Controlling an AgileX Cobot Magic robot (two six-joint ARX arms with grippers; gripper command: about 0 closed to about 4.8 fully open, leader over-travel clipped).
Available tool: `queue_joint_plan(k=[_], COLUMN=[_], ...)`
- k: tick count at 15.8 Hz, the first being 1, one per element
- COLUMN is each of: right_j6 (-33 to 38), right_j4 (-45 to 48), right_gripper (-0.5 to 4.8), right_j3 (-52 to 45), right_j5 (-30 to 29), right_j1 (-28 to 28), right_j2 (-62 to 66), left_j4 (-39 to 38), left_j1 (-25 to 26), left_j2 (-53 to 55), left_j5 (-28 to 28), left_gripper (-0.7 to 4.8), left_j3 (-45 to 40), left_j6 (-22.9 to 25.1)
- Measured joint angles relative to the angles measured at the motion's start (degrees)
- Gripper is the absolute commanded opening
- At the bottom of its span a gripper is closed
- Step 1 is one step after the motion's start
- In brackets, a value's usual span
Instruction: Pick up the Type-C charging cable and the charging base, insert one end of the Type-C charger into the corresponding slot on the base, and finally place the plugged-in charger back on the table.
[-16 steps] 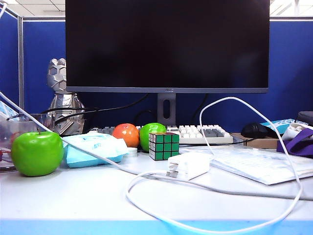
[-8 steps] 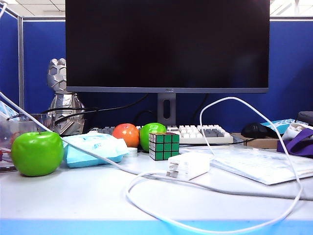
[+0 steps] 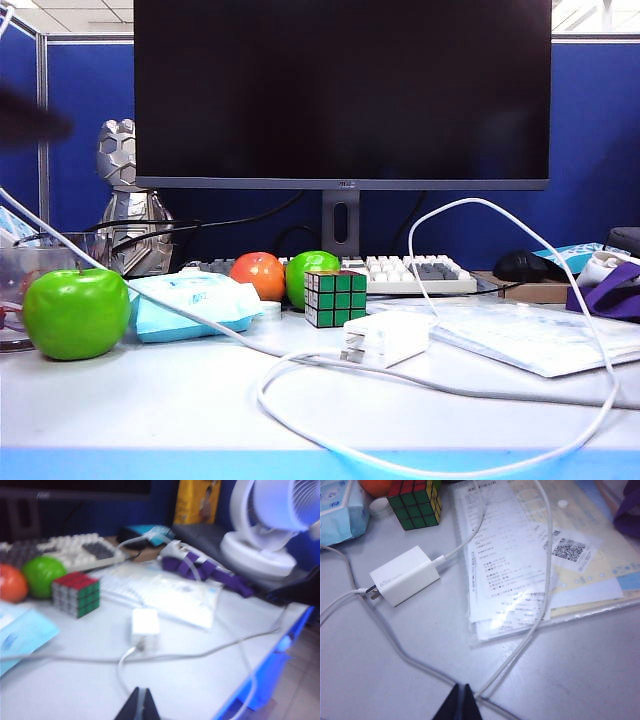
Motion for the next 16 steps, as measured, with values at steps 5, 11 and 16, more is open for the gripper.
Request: queue_joint_plan(k=[5, 11, 16], right_j6=[0.00, 0.00, 0.00], right_j4=[0.09, 0.09, 0.09], right_gripper=[-0.06, -0.06, -0.06], right_j3=[0.00, 0.00, 0.00], right_j5=[-0.13, 0.22, 0.24], right_j1=[0.00, 0.00, 0.00], right_j2=[-0.02, -0.02, -0.02], left_j4=[-9.60, -14.56, -14.67], left_j1=[19.47, 36.46, 41.53], left_j2=[-8.28, -8.28, -8.28], left_j5=[0.59, -4.24, -5.73], left_gripper=[-0.05, -0.05, -0.04], left_j3=[-0.85, -0.79, -0.79], left_j6=[-2.29, 1.75, 10.99])
